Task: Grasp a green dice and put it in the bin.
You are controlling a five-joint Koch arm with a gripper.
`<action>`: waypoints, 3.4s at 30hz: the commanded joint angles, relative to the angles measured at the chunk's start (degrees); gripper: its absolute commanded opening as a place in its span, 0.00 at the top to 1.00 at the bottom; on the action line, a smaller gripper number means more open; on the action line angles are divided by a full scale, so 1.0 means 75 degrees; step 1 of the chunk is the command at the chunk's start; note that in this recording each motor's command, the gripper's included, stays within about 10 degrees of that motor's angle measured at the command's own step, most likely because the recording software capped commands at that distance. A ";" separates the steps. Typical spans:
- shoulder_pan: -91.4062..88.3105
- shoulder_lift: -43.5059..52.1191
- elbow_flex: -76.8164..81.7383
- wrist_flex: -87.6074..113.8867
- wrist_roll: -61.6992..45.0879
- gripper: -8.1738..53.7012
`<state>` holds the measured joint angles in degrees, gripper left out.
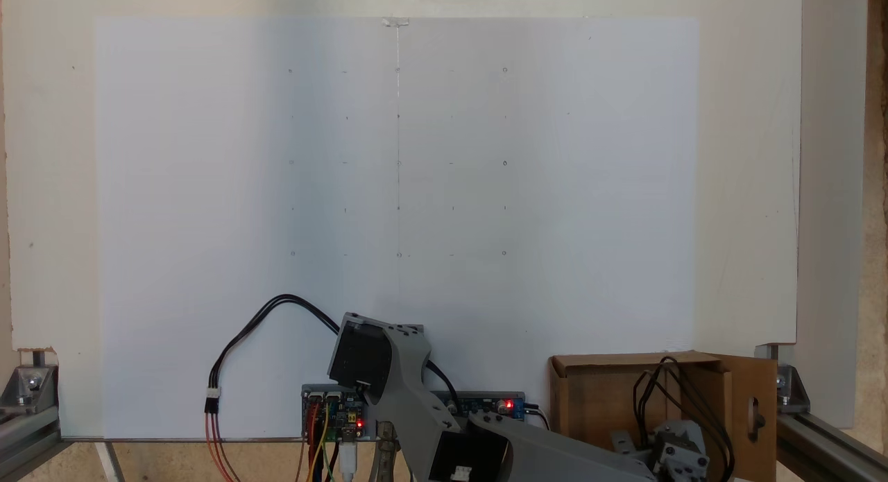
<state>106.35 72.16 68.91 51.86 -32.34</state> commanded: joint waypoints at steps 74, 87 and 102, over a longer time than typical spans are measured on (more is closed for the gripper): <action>-1.3711 0.8461 1.2070 -1.4493 0.4523 0.15; -1.3723 0.8461 1.3922 -1.6641 0.4500 0.15; -1.3687 0.8438 1.4707 -1.6957 0.4500 0.14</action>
<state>3.69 129.38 176.31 -71.98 -0.09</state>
